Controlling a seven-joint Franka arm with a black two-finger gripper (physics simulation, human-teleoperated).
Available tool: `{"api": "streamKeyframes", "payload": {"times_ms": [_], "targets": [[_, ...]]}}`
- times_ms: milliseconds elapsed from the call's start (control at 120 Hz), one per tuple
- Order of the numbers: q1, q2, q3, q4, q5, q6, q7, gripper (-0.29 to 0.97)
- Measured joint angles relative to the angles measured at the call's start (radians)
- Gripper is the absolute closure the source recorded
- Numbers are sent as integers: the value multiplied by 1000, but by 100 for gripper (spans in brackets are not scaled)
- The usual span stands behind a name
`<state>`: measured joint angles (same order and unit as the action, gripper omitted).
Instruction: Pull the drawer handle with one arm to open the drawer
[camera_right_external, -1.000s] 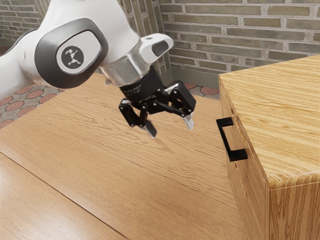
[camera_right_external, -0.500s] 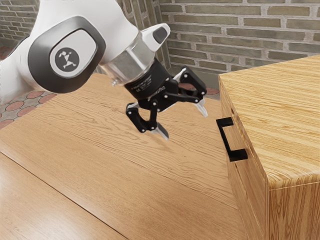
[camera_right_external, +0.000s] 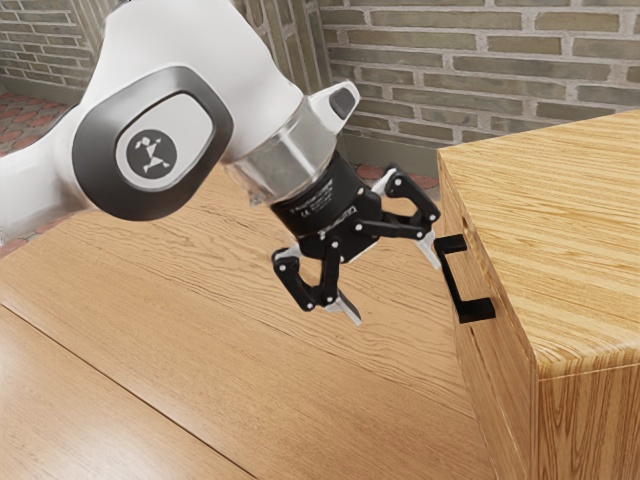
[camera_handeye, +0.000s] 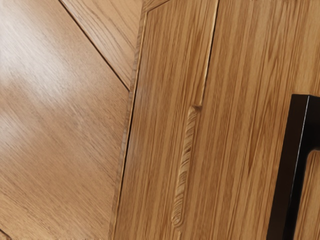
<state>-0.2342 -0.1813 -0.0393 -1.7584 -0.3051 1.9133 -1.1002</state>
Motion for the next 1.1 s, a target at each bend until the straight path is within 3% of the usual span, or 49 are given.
{"api": "streamKeyframes", "payload": {"times_ms": [617,1100], "targets": [[-33,43,-3,1,-11,44,-91,0],[-33,-51,4,-149,-35,204,-138,0]]}}
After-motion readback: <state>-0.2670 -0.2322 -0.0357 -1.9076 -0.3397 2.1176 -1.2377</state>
